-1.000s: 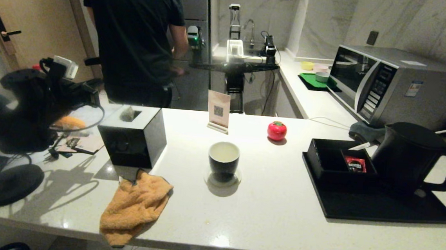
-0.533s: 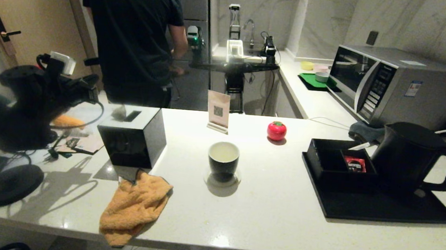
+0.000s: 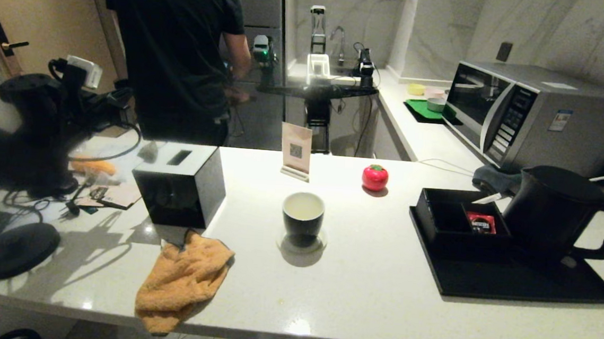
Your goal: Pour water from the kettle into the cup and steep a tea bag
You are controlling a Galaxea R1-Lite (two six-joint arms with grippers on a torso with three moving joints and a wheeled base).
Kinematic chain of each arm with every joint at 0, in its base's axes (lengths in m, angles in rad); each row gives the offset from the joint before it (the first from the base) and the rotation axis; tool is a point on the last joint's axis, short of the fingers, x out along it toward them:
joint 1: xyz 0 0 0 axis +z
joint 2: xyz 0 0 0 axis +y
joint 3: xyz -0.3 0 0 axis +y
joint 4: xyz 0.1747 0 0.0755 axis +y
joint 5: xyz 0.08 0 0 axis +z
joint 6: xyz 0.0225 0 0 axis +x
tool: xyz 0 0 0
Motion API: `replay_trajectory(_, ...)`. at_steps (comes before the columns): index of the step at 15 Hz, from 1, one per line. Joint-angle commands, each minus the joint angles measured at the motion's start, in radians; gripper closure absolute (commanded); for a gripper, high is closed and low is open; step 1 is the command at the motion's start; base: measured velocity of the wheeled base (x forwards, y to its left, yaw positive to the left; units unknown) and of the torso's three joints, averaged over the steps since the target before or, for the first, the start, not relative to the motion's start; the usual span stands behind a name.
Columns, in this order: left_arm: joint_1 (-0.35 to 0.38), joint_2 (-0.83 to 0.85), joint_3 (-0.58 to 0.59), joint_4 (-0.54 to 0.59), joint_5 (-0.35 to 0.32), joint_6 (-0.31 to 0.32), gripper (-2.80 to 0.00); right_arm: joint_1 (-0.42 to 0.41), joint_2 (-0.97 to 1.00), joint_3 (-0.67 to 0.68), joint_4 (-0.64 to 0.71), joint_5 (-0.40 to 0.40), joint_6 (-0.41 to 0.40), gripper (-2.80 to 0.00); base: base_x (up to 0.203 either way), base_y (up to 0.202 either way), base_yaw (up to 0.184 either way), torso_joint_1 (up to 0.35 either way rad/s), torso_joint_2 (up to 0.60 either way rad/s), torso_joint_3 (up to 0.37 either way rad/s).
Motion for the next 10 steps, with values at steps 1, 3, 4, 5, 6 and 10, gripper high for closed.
replay_trajectory(1, -0.003, -0.002, -0.051, 0.022, -0.003, 0.009, 0.0, 0.0, 0.001, 0.0, 0.0, 0.001, -0.001, 0.0, 0.0, 0.0, 0.0, 0.0, 0.0, 0.0)
replay_trajectory(3, -0.008, -0.002, -0.092, 0.055, -0.003, 0.009, 0.0, 0.0, 0.001, 0.0, 0.0, 0.001, -0.001, 0.0, 0.0, 0.0, 0.0, 0.0, 0.0, 0.0)
replay_trajectory(4, -0.011, -0.002, -0.107, 0.069, -0.003, 0.009, 0.0, 0.0, 0.001, 0.0, 0.0, 0.001, -0.001, 0.0, 0.0, 0.0, 0.0, 0.0, 0.0, 0.0)
replay_trajectory(5, -0.017, -0.002, -0.122, 0.086, -0.003, 0.009, 0.0, 0.0, 0.001, 0.0, 0.0, 0.001, -0.001, 0.0, 0.0, 0.0, 0.0, 0.0, 0.0, 0.0)
replay_trajectory(6, -0.025, -0.002, -0.131, 0.097, -0.003, 0.009, 0.0, 0.0, 0.001, 0.0, 0.0, 0.001, -0.001, 0.0, 0.0, 0.0, 0.0, 0.0, 0.0, 0.0)
replay_trajectory(10, -0.039, -0.006, -0.156, 0.147, -0.038, 0.005, 0.0, 0.0, 0.001, 0.0, 0.0, 0.001, -0.001, 0.0, 0.0, 0.0, 0.0, 0.0, 0.0, 0.0)
